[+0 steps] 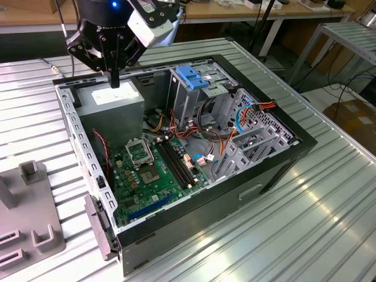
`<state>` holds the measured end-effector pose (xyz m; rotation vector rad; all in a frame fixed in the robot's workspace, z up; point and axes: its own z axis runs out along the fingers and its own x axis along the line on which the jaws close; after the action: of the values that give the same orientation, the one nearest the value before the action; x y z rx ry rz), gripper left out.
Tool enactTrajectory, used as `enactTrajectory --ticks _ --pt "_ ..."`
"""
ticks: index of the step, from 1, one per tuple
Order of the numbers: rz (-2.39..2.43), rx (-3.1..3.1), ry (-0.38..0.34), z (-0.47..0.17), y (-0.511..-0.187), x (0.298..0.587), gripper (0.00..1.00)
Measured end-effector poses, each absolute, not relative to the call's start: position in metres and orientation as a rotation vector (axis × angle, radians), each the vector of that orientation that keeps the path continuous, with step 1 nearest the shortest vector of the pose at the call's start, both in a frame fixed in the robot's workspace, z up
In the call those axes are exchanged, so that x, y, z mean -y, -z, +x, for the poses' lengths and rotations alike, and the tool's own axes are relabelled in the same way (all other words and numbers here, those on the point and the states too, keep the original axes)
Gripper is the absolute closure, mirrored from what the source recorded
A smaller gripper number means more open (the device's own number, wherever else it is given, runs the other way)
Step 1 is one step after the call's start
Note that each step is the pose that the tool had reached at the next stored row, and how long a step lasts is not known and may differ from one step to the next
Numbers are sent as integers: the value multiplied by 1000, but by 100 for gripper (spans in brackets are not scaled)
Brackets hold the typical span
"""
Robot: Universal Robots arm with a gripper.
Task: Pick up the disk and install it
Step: 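Reach for the disk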
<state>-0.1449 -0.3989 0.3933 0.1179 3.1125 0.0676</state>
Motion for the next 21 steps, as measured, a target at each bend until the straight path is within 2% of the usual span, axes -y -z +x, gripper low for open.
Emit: enactTrajectory --ticks 21 --pt "118 -3113 -67 -156 -393 399 90"
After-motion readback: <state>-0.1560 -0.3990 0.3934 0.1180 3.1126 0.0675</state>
